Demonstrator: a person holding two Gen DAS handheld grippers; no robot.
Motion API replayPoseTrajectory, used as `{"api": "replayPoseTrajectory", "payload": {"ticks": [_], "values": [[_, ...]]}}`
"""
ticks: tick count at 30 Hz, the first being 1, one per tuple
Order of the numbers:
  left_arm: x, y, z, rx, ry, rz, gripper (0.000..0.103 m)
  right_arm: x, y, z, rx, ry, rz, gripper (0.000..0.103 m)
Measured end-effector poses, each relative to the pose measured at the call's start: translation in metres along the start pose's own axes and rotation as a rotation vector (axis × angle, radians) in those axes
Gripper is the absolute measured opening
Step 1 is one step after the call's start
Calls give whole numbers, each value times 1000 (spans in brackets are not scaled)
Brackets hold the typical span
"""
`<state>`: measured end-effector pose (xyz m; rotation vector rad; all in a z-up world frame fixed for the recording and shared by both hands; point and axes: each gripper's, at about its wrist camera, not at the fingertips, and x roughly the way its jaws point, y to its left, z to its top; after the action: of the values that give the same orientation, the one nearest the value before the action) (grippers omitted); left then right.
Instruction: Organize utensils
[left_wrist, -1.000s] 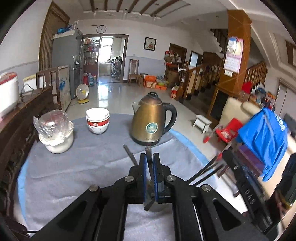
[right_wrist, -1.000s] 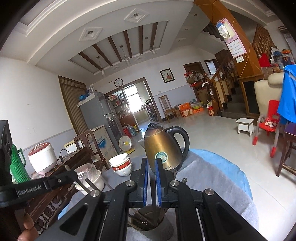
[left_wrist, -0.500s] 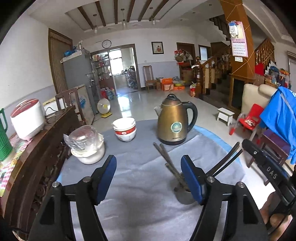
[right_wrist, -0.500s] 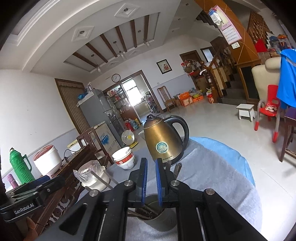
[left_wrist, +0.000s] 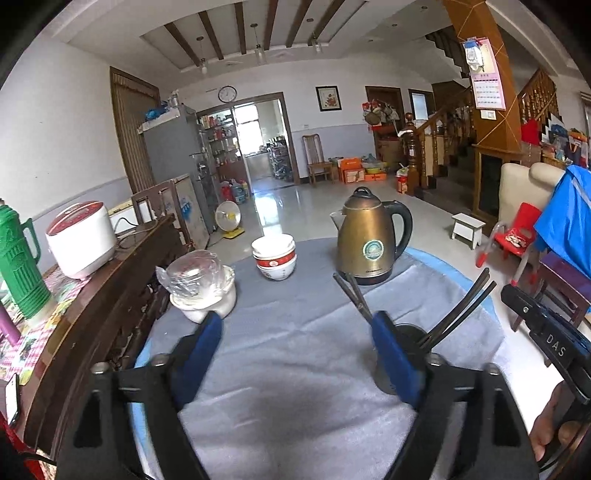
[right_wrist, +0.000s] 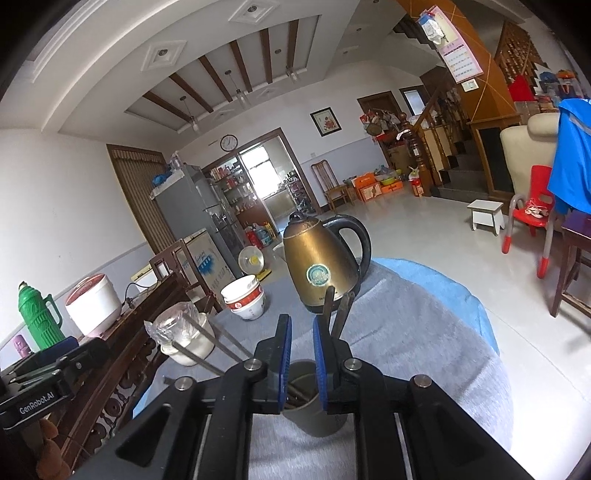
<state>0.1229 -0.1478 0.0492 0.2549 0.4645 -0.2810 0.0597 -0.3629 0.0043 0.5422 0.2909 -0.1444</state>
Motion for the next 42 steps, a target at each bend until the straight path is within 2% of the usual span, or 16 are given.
{"api": "replayPoseTrajectory", "payload": {"ticks": [3,7,17,23,30,34,42], "values": [[-11,2,-5,0,-19,15,93,-7,1,-5,-2,5,-1,22],[-21,4,-13,0,-21,38,98,-22,2,-16,1,-12,-9,63],[-45,4,-37,-16,6,75,99,-56,10,-49,-66,32,-62,63],[-61,10,-49,-37,20,96,99,-77,9,-64,-43,79,-45,63],[-91,21,-61,-56,19,128,99,-100,28,-73,-53,102,-15,63],[-99,29,-65,-46,-8,147,99,-99,38,-81,-65,122,-25,63],[-88,38,-81,-48,37,150,99,-84,45,-98,-84,169,-42,63]]}}
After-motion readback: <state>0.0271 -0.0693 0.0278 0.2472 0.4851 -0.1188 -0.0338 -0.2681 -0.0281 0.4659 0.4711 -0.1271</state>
